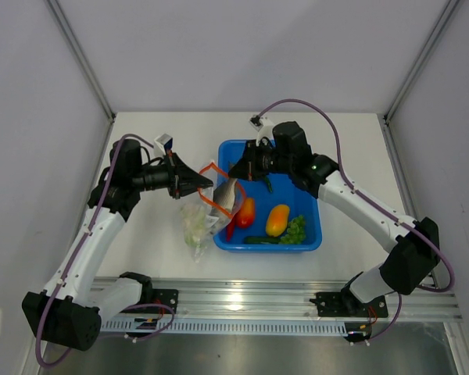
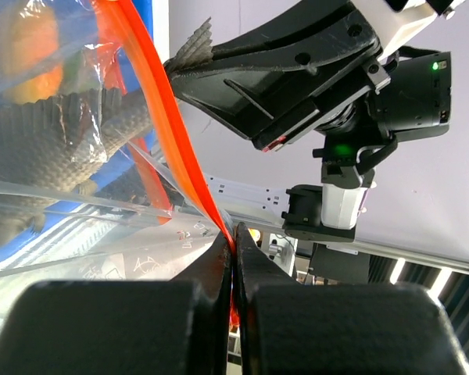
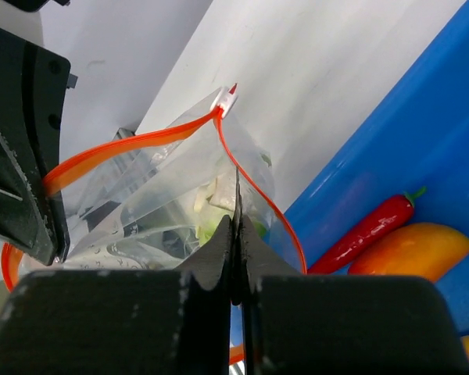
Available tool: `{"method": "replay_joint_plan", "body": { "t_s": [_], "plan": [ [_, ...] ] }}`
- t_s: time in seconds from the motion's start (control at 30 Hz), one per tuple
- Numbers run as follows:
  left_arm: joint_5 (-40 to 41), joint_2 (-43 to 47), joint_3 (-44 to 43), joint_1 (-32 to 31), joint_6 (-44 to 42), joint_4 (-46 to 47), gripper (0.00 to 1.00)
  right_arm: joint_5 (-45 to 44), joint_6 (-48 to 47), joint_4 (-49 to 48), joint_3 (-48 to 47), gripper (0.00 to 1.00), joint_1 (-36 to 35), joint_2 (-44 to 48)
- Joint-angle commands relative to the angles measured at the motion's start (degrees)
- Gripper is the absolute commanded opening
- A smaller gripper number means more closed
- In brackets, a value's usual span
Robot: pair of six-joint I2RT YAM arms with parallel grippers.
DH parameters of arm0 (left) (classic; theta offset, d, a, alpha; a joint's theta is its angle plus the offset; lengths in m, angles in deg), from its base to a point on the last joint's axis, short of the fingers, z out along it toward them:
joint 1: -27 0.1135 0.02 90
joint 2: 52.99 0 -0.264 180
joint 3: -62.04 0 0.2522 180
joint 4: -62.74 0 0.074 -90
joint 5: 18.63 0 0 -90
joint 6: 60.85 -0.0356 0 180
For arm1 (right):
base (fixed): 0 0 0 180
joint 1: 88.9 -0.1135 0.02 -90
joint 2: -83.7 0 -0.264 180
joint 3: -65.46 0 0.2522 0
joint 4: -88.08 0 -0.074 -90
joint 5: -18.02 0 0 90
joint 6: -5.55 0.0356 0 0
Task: Place the food in the zip-top bag and seal the zipper
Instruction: Place the fake fish in the zipper food storage bag.
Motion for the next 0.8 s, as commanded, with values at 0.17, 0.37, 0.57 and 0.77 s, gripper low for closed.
{"method": "replay_joint_plan", "body": {
  "t_s": [0.17,0.37,0.57,0.77],
  "plan": [
    [-0.44,0.29,-1.24,0.41,-2.06,-0.29,0.00,2.51,4.27,8.32,-9.54,0.00,1.03,-0.24],
    [0.53,-0.41,-0.80,0.41,-2.32,-0.29,0.01,6.64,10.08,11.67,-12.27,0.00,2.17,-0.42],
    [0.97,-1.29,-1.06,0.41,-1.63,0.59,0.01,10.41,14.90,9.30,-11.48,0.00,2.17,-0.42],
    [2.20,-3.13,-3.61,0.41,-1.36,1.12,0.00,14.72,16.67,12.80,-14.54,0.00,2.17,-2.61]
  ]
}}
